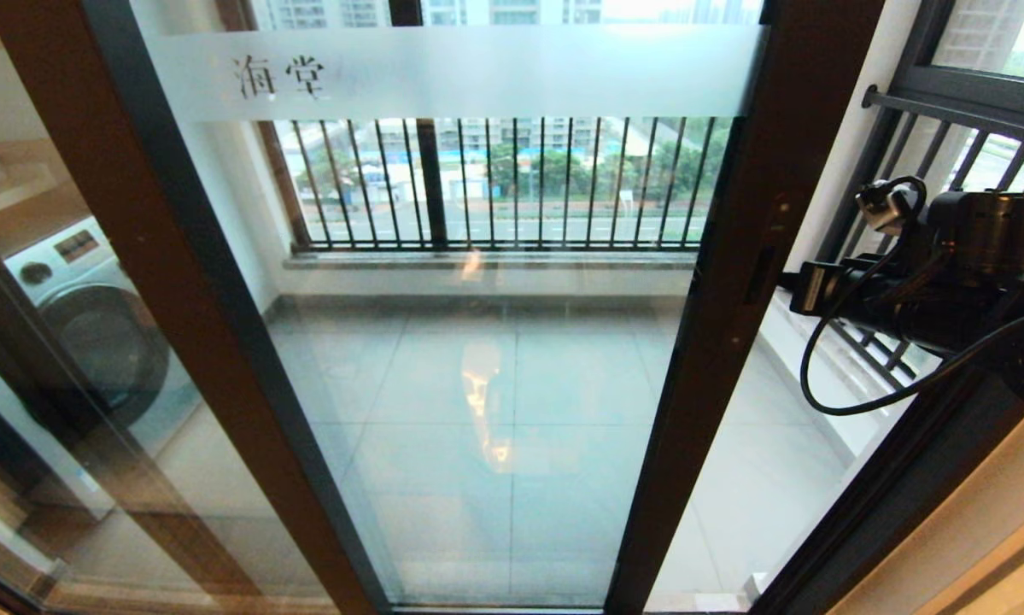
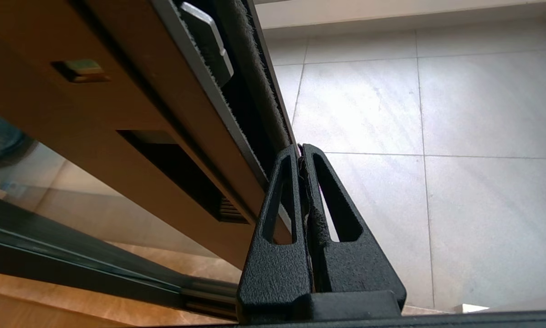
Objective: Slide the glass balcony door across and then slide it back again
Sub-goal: Open the slid door
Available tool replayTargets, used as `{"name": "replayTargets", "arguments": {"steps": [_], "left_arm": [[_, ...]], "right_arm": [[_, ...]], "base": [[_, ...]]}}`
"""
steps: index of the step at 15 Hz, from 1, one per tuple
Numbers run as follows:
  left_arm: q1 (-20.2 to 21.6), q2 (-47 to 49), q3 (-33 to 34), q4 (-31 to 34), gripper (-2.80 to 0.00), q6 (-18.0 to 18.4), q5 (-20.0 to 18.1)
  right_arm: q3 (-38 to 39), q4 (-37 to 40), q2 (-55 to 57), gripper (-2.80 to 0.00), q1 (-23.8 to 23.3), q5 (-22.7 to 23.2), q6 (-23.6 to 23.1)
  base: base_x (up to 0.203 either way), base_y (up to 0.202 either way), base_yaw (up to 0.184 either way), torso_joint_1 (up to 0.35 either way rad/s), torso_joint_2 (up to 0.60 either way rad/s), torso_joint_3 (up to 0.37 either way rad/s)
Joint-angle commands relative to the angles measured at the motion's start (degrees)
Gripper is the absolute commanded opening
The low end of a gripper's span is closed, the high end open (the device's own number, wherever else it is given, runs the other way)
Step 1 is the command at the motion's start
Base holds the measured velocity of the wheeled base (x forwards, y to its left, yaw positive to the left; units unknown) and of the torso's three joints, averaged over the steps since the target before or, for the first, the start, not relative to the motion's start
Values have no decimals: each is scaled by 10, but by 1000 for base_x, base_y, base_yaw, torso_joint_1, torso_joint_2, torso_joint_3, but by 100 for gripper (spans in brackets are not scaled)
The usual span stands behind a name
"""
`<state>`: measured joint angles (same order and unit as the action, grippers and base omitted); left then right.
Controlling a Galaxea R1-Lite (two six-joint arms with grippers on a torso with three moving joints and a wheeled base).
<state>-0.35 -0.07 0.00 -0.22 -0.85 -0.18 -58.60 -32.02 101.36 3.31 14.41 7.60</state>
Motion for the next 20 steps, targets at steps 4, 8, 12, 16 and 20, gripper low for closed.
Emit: {"name": "replayTargets", "arguments": {"steps": [4, 8, 12, 16, 20], "left_arm": [[0, 1, 0, 0, -280, 0, 0], [0, 1, 0, 0, -280, 0, 0], [0, 1, 0, 0, -280, 0, 0], [0, 1, 0, 0, -280, 0, 0], [0, 1, 0, 0, -280, 0, 0]], "right_arm": [[3, -2, -8, -280, 28, 4, 3], [1, -2, 1, -280, 29, 4, 3], [-5, -2, 13, -280, 32, 4, 4], [-19, -2, 23, -280, 42, 3, 5], [-40, -2, 42, -280, 63, -38, 12]], "base": [[0, 0, 0, 0, 0, 0], [0, 0, 0, 0, 0, 0], [0, 0, 0, 0, 0, 0], [0, 0, 0, 0, 0, 0], [0, 0, 0, 0, 0, 0]]}}
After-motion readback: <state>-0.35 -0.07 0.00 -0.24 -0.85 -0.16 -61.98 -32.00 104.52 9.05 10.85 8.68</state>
